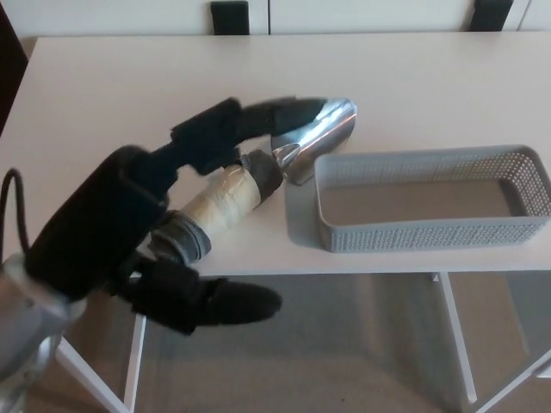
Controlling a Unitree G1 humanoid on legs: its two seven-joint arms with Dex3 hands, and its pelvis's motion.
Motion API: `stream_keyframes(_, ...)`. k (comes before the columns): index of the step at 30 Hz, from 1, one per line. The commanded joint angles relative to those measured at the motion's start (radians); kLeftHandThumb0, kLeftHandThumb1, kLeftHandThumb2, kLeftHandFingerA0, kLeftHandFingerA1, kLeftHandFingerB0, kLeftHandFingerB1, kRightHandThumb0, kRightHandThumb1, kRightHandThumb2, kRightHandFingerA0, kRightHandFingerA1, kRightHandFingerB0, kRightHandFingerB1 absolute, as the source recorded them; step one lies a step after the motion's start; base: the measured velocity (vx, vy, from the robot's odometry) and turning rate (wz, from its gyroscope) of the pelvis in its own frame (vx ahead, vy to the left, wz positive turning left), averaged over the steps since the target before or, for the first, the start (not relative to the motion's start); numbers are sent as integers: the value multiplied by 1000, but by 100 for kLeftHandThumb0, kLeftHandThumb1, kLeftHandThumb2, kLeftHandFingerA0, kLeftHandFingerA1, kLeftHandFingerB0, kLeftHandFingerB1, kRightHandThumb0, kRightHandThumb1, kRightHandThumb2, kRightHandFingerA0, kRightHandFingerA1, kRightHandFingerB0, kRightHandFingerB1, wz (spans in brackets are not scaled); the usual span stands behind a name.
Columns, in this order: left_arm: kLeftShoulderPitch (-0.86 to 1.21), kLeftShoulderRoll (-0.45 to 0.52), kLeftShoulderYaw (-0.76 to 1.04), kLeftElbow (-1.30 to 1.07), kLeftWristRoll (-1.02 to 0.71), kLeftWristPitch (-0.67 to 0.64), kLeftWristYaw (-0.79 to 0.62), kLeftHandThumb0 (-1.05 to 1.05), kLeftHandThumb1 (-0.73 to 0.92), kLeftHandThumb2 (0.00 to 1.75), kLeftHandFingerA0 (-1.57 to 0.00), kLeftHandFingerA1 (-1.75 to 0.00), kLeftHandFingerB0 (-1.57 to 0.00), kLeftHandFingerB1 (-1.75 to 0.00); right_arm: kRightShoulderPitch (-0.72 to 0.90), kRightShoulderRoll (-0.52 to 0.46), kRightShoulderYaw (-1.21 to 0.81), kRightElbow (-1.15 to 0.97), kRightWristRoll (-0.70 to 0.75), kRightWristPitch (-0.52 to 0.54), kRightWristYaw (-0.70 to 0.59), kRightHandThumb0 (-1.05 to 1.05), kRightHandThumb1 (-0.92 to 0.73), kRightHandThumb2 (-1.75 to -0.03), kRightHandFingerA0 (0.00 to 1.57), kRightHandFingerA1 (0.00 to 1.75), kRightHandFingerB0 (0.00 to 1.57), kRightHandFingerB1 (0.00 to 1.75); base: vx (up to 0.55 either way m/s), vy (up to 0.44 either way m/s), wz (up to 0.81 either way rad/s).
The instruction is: The robot walks towards a desk on which a shovel is kept on the left hand side and a container is kept on the right hand side. The robot picks up the shovel using its left hand and places it in the container.
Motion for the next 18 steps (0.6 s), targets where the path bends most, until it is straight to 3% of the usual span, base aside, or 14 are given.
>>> stream_keyframes(1,-253,-10,-215,381,673,385,201,-35,30,62,0,-5,-9,-16,-7,-32,17,-2,-40,-1,-36,-45,-65,-59,37,39,32,33,0,0,0)
stream_keyframes(2,-257,-9,-219,400,671,383,203,-39,31,61,0,0,-9,-13,-8,-31,17,-2,-41,-1,-36,-47,-66,-60,36,39,32,33,0,0,0)
stream_keyframes(3,-264,-8,-232,438,672,388,206,-48,34,65,0,-2,-7,-12,-8,-32,22,-4,-45,1,-35,-49,-47,-85,30,52,20,45,0,0,0)
stream_keyframes(7,-283,-10,-262,500,690,425,213,-41,30,62,0,-3,-3,-11,-10,-33,28,-5,-54,-1,-38,-49,-46,-84,30,53,20,45,0,0,0)
stream_keyframes(8,-289,-12,-269,519,695,431,220,-39,29,62,0,-3,-3,-12,-11,-33,28,-4,-53,-4,-37,-49,-67,-60,35,39,31,33,0,0,0)
stream_keyframes(12,-317,-22,-304,583,714,475,222,-45,32,63,0,0,-2,-9,-9,-34,36,-7,-60,-5,-46,-45,-66,-60,33,38,31,33,0,0,0)
stream_keyframes(13,-326,-25,-315,597,724,489,221,-49,33,64,0,0,-1,-7,-8,-34,36,-9,-61,-8,-46,-49,-47,-84,28,52,21,45,0,0,0)
stream_keyframes(18,-351,-52,-353,661,745,515,242,-50,34,65,0,0,-1,-7,-14,-35,49,-1,-74,-13,-54,-49,-47,-86,30,54,20,46,0,0,0)
